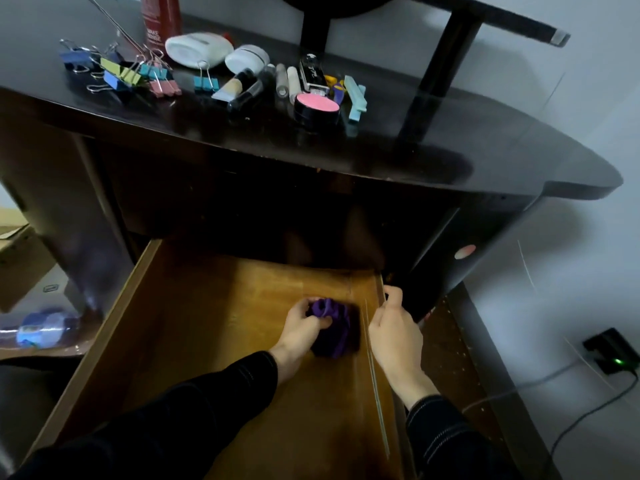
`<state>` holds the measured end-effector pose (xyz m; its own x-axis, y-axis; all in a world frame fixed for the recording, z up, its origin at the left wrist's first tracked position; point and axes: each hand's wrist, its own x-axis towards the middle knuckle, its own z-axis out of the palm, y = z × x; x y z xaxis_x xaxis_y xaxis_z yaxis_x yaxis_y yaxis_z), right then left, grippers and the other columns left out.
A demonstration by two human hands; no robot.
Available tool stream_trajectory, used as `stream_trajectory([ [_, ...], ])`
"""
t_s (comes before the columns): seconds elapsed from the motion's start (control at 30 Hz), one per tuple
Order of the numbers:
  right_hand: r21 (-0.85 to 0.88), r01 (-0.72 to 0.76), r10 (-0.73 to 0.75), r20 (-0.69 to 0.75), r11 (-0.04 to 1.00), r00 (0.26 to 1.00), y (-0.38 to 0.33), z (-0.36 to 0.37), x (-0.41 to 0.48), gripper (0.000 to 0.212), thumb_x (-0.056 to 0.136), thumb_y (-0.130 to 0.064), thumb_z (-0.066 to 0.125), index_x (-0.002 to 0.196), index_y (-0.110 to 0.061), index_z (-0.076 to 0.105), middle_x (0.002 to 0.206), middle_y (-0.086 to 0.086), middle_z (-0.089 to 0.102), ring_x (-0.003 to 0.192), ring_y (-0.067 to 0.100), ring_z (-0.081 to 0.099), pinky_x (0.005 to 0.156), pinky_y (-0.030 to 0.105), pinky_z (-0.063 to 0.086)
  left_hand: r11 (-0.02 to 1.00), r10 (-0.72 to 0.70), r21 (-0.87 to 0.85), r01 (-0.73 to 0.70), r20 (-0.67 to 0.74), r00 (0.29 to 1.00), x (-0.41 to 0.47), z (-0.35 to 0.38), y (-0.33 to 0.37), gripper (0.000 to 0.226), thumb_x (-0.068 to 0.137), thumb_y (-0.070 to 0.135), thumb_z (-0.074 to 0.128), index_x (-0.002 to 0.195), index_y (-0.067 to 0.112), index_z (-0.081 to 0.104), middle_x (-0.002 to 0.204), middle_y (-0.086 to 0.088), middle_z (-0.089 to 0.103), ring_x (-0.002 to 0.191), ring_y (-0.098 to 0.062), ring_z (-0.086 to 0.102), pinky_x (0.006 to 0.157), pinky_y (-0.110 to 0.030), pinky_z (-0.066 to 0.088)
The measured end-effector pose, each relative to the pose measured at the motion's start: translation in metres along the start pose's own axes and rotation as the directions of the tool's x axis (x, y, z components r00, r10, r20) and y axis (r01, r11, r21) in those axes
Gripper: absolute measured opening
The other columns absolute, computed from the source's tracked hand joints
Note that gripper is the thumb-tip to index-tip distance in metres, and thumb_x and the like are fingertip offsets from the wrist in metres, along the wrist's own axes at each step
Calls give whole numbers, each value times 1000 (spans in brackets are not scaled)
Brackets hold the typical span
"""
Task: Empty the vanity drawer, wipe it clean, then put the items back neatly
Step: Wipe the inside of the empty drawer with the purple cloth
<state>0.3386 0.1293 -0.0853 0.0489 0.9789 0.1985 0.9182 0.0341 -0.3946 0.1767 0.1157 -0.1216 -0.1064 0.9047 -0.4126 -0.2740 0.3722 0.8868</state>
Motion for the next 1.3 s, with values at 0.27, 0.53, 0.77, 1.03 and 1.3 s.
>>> stream_trajectory([
  [0.27,-134,13,-12,10,991,1000,-4,4,6,20,105,-24,34,122,-18,41,66,-3,58,49,15,55,47,34,50,979,166,150,-139,-182,969,84,41,15,25,83,1,72,106,10,68,93,0,69,93,-21,67,79,-29,54],
  [0.53,-142,26,-25,7,990,1000,-2,7,10,22,103,-22,33,123,-16,40,74,1,61,58,23,60,56,41,53,771,432,572,-280,-147,890,111,64,-10,10,85,9,65,92,4,69,92,-17,70,87,-35,65,68,-25,41],
  [0.77,-164,34,-35,-7,986,999,-6,6,11,23,104,-21,34,125,-13,40,72,0,60,56,20,58,54,40,53,800,363,522,-296,-27,931,94,48,2,22,81,10,71,103,14,72,100,-7,72,94,-23,66,80,-25,51],
  [1.03,-149,35,-38,-22,988,999,-6,5,10,19,104,-17,36,123,-14,42,70,0,60,52,18,57,50,38,52,816,341,514,-264,-58,938,96,54,9,17,86,8,68,102,3,71,102,-13,71,96,-27,66,82,-33,54],
  [1.3,-120,34,-40,-48,992,998,-4,7,11,17,104,-16,38,120,-14,43,66,-2,56,49,16,54,45,34,47,883,318,390,-261,-87,944,98,55,16,6,85,4,72,89,8,71,95,-8,72,92,-21,65,74,-25,55],
])
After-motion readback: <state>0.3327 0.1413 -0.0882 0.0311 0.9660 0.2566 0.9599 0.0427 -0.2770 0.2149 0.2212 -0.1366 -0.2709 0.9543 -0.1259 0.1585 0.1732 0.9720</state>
